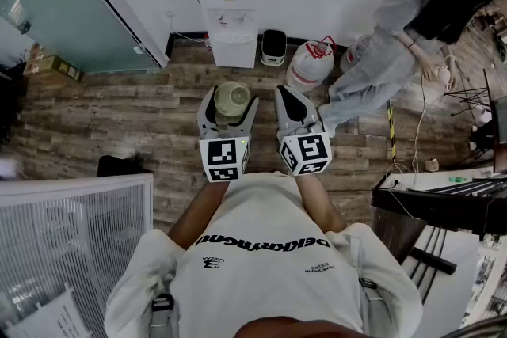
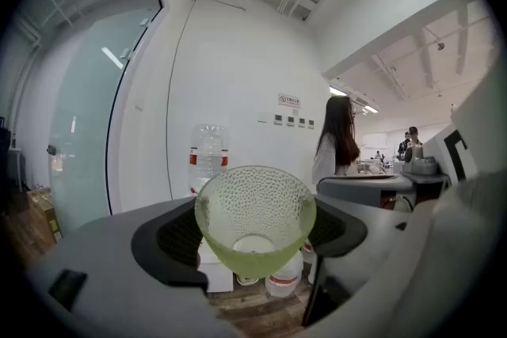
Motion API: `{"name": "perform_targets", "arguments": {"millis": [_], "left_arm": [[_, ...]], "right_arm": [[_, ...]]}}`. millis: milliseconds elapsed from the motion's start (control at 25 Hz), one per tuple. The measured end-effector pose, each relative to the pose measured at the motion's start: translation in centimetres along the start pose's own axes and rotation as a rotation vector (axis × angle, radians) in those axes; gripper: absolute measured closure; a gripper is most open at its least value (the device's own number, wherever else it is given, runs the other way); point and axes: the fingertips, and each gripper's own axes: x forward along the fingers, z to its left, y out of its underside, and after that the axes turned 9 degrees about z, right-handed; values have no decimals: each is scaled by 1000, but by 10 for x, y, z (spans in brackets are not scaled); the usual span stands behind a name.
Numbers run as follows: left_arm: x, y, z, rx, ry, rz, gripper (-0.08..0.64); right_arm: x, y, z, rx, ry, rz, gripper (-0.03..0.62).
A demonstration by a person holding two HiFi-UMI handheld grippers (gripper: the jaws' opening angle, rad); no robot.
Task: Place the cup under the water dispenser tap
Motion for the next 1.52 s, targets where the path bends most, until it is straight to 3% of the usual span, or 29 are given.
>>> {"name": "perform_targets", "arguments": {"millis": [280, 720, 960, 1280, 1520], "left_arm": [[2, 0, 15, -9, 0, -11, 184], [-8, 24, 39, -1, 54, 21, 184], [4, 46, 50, -45, 68, 67, 184], [50, 58, 70, -42, 50, 107, 184], [120, 49, 76, -36, 38, 144, 184]], "right_arm": [[11, 3, 10, 28, -38, 4, 592], [16, 18, 30, 53, 36, 44, 592], [23, 39, 26, 67, 69, 81, 592], [71, 50, 7, 52, 43, 99, 592], [121, 43, -46, 70, 34, 107, 592]]}}
